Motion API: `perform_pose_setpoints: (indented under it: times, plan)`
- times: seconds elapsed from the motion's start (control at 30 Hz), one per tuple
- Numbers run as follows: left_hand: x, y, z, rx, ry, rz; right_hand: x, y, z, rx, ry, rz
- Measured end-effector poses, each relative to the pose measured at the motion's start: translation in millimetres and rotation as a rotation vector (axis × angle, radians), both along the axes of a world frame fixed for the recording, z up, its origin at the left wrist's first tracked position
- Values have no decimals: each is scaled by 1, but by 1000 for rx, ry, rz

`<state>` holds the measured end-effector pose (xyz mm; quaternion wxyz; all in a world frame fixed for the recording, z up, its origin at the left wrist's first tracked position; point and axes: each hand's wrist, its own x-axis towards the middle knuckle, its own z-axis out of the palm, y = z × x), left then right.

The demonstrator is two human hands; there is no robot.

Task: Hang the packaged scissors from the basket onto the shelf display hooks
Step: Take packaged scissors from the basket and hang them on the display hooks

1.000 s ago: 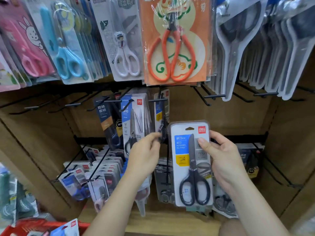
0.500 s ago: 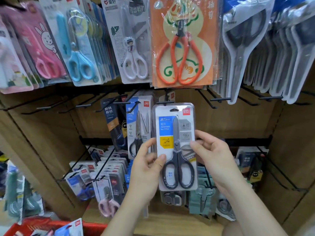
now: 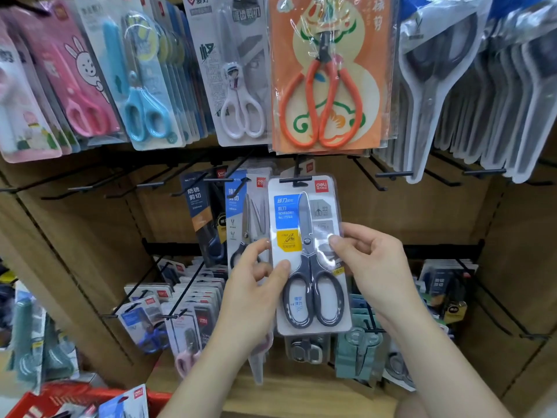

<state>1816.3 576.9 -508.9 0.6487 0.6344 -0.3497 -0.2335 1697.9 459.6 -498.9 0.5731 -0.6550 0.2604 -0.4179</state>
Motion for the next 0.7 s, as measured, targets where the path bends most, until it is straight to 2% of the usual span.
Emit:
perform_pose_setpoints:
  times: [0.27,0.5,0.7]
  plan:
    - [0,4,7,41,-30,-48,0,3,10,25,-13,-47]
    - [-1,14,16,92,34,-147,-9,8,6,66,-85,-45]
    - [34,-45,58,-20,195,-97,-12,7,-1,89,-133,-65]
